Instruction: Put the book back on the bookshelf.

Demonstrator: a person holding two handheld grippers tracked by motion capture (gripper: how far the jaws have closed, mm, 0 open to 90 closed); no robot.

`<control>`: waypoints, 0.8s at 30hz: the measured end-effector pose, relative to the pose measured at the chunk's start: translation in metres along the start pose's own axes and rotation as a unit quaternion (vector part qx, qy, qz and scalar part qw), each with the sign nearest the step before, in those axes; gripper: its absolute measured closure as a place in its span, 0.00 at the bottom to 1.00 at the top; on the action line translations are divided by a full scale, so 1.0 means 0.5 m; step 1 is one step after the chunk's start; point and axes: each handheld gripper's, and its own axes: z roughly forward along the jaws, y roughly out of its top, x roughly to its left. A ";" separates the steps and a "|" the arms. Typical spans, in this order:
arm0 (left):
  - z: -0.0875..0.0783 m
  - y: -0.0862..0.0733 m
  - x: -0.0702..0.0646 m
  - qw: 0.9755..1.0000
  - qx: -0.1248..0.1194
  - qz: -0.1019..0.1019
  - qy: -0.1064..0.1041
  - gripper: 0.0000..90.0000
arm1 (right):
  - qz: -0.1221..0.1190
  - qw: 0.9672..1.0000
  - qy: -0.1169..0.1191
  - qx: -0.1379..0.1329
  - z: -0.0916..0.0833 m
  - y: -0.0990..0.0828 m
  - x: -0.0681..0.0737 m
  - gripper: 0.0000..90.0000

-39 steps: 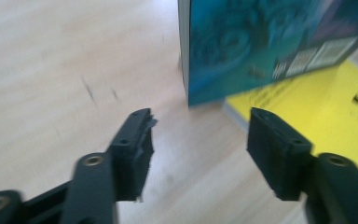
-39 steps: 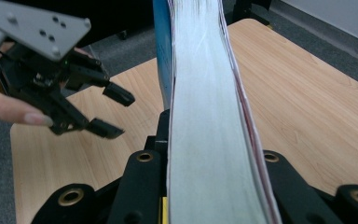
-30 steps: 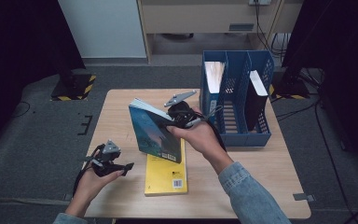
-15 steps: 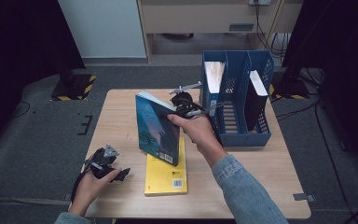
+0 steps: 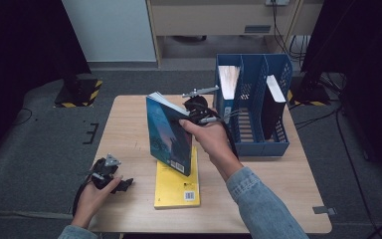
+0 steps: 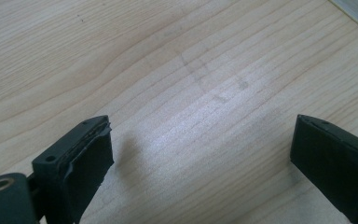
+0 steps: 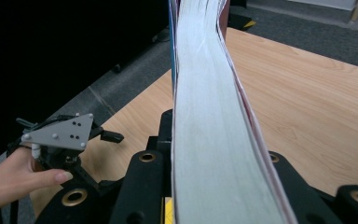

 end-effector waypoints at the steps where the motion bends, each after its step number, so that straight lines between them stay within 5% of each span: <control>1: 0.002 0.000 0.000 1.000 0.001 0.002 0.001 0.06 | 0.000 1.000 -0.001 -0.002 -0.005 0.002 -0.001 0.82; 14: 0.010 -0.002 0.000 1.000 -0.013 -0.002 -0.011 0.06 | 0.005 1.000 -0.009 -0.019 -0.079 -0.013 -0.013 0.82; 24: 0.016 -0.013 0.005 0.999 -0.024 -0.009 -0.021 0.02 | 0.050 0.998 0.000 -0.037 -0.124 -0.054 -0.047 0.82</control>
